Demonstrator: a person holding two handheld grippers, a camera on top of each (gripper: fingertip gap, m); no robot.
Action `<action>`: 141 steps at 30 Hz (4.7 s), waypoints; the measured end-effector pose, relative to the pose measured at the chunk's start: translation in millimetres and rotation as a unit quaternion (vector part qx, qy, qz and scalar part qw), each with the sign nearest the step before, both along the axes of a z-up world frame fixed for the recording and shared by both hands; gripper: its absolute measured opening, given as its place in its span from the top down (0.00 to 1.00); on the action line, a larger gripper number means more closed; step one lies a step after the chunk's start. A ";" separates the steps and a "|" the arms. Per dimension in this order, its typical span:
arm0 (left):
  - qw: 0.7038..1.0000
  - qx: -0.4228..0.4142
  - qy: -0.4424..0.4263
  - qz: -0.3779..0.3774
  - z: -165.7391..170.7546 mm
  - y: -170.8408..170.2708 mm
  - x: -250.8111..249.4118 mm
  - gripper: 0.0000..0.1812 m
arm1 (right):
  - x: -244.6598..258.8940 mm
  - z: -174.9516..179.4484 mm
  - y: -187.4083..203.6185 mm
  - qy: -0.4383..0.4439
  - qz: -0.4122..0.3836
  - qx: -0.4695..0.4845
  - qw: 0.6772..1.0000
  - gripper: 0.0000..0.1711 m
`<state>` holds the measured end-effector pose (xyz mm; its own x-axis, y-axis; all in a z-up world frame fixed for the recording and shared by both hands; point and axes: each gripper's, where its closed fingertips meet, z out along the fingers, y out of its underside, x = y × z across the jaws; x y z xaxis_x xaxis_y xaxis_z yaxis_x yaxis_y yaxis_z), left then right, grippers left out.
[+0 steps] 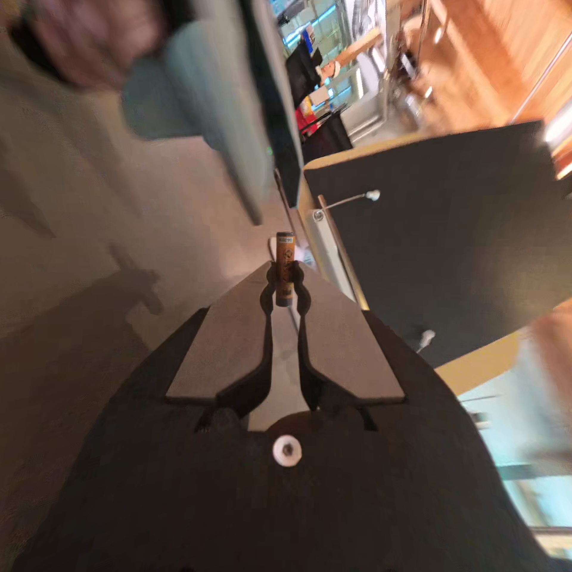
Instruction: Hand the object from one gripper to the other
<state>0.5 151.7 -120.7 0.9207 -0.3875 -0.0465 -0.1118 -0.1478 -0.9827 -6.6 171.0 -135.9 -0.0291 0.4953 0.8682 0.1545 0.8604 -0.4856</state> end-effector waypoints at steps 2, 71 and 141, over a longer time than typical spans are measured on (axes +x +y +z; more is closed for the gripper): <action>0.989 -0.073 -0.104 -0.073 -9.6 0.3 8.3 0.74 | -4.1 -10.8 -5.3 0.004 0.008 0.088 0.996 0.96; 0.884 0.244 0.399 -0.003 22.3 -40.1 64.4 0.90 | 125.8 88.4 -2.5 0.007 -0.227 0.098 0.969 0.96; 0.793 -0.298 0.183 0.499 81.1 -243.1 -319.5 0.50 | 3.4 -56.9 26.5 -0.172 -0.161 -0.354 0.905 0.51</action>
<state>-319.0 -91.4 -39.6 0.7501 0.4722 -0.4630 0.0914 -0.7674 -0.6346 -3.1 197.5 -192.8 0.0069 0.9548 0.2971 0.5885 0.2363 -0.7732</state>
